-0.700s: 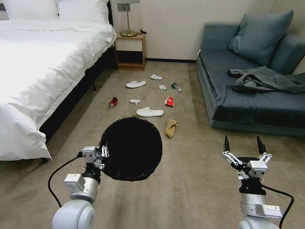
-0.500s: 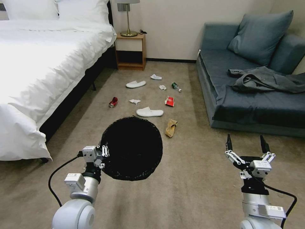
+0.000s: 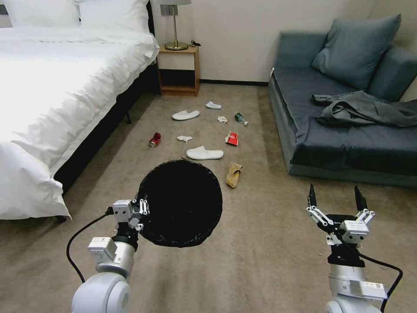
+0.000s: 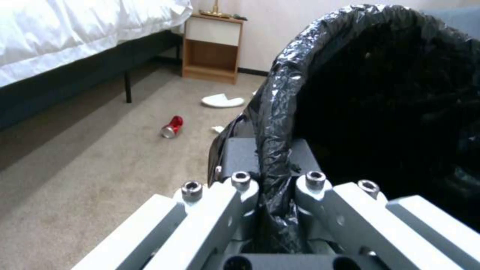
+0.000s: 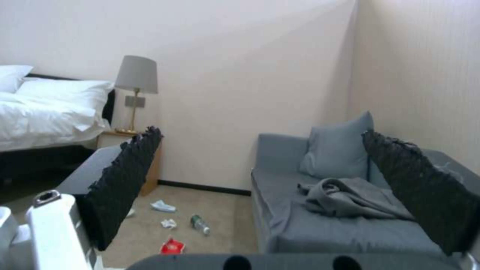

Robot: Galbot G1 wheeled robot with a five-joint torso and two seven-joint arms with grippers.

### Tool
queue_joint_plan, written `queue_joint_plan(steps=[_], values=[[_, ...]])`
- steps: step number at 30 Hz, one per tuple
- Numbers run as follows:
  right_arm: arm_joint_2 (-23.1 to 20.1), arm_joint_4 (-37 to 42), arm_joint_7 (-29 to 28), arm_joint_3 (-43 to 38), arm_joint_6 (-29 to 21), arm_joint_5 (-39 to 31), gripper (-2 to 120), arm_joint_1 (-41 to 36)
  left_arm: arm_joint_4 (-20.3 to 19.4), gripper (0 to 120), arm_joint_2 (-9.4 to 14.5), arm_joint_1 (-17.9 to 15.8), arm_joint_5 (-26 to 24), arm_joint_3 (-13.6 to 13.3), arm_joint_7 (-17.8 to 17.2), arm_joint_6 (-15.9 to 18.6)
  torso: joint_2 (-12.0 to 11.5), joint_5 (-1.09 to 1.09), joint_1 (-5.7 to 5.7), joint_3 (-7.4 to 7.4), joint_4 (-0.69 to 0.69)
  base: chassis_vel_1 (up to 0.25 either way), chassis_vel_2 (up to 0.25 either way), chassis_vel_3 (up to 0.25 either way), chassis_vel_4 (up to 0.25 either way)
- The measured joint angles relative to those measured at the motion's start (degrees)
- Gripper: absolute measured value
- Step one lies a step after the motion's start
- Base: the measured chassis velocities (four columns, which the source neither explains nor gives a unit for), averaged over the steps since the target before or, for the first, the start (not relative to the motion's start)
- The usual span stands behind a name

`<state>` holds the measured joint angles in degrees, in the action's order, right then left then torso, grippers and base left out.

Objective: Pick up the trash bin, then pick up the garbage on the floor and place it into the trash bin.

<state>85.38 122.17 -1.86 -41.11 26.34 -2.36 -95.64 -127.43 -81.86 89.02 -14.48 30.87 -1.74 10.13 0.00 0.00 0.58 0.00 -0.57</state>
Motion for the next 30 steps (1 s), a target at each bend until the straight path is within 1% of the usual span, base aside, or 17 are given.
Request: queue_joint_plan(steps=[10, 16, 30], values=[[0.29, -0.67, 2.18, 0.16, 1.07, 0.02, 100, 0.04, 0.04, 3, -0.16, -0.61, 0.96, 1.28, -0.53, -0.93, -0.01, 0.0, 0.0, 0.0, 0.0, 0.0, 0.0, 0.0, 0.0], [0.95, -1.85, 3.0, 0.59, 1.17, 0.08, 100, 0.8, 0.6, 3, -0.15, -1.08, 0.98, 1.31, -0.54, -1.19, -0.01, 0.0, 0.0, 0.0, 0.0, 0.0, 0.0, 0.0, 0.0], [0.99, -3.1, 3.51, 0.82, 1.02, 0.1, 100, 2.14, 1.18, 3, -0.07, -1.66, 0.96, 1.49, -0.54, -1.2, -0.01, 0.0, 0.0, 0.0, 0.0, 0.0, 0.0, 0.0, 0.0]])
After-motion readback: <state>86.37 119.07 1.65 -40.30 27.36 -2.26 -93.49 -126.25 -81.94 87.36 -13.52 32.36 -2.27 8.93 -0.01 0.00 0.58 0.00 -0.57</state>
